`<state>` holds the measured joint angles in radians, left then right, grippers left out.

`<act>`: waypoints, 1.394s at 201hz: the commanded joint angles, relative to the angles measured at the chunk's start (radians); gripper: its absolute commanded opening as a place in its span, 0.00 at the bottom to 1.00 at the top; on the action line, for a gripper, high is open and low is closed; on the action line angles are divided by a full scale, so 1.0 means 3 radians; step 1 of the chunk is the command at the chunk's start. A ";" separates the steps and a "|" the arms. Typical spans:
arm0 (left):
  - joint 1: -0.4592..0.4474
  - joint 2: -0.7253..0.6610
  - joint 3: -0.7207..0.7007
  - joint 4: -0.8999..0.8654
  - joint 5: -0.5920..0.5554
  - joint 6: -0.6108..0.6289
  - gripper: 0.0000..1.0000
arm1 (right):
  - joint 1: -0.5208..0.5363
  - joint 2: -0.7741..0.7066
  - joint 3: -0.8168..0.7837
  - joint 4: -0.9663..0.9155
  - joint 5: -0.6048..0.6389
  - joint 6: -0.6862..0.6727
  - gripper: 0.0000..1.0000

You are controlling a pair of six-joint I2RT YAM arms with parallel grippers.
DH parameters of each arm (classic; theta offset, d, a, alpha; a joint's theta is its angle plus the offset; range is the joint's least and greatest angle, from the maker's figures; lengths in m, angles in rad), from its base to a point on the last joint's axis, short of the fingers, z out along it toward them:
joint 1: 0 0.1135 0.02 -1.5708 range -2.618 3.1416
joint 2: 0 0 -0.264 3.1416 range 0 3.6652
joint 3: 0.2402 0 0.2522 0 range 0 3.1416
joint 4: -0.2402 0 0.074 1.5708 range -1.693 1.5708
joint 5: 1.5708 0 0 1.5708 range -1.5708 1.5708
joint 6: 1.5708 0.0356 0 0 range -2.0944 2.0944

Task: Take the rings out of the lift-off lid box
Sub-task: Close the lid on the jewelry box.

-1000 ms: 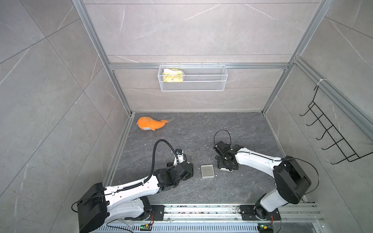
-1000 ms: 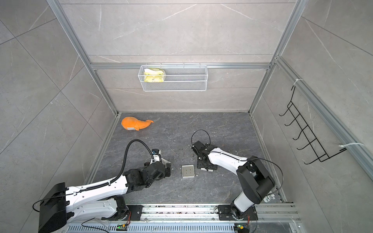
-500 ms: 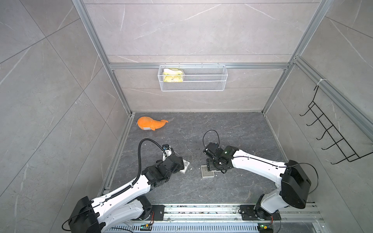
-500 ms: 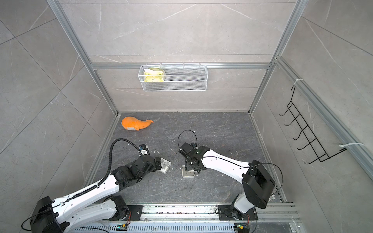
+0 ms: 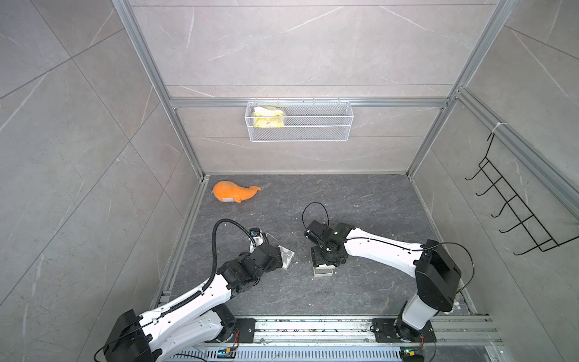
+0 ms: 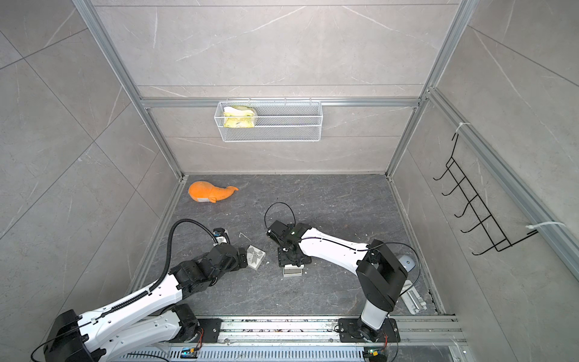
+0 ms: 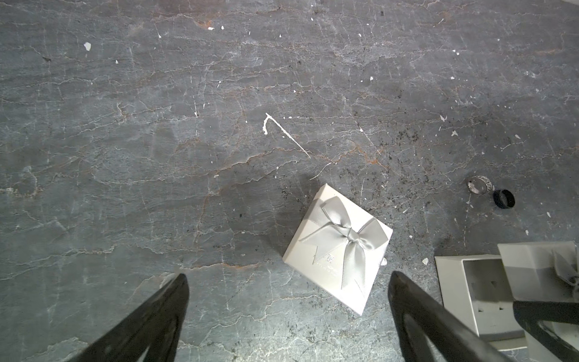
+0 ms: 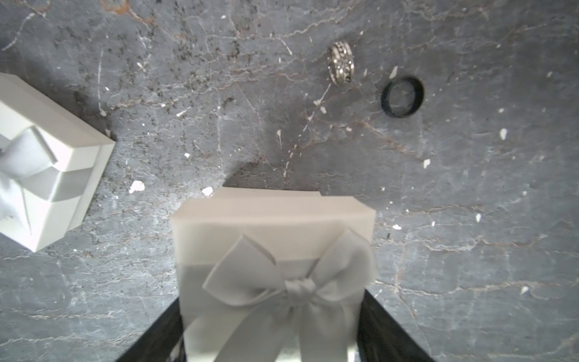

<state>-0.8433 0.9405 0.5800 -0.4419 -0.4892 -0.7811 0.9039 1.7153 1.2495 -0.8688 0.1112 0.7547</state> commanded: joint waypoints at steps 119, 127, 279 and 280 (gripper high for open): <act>0.0022 -0.0058 -0.0108 0.0031 0.0035 -0.0092 1.00 | 0.0116 0.0247 0.0058 -0.0131 0.0020 0.0025 0.71; 0.0016 -0.0061 -0.0113 0.0031 0.0035 -0.0091 1.00 | 0.0119 0.0259 0.0064 -0.0136 0.0040 0.0039 0.71; 0.0026 -0.0057 -0.0194 0.0086 0.0046 -0.0108 1.00 | 0.0231 0.0320 0.0142 -0.0198 0.0207 0.0218 0.73; 0.0028 -0.0057 -0.0194 0.0087 0.0046 -0.0107 1.00 | 0.0232 0.0321 0.0141 -0.0198 0.0207 0.0216 0.73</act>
<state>-0.8413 0.9329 0.5255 -0.4381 -0.4789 -0.8040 0.9615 1.7954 1.2766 -0.8993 0.1432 0.8013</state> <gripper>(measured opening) 0.997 0.731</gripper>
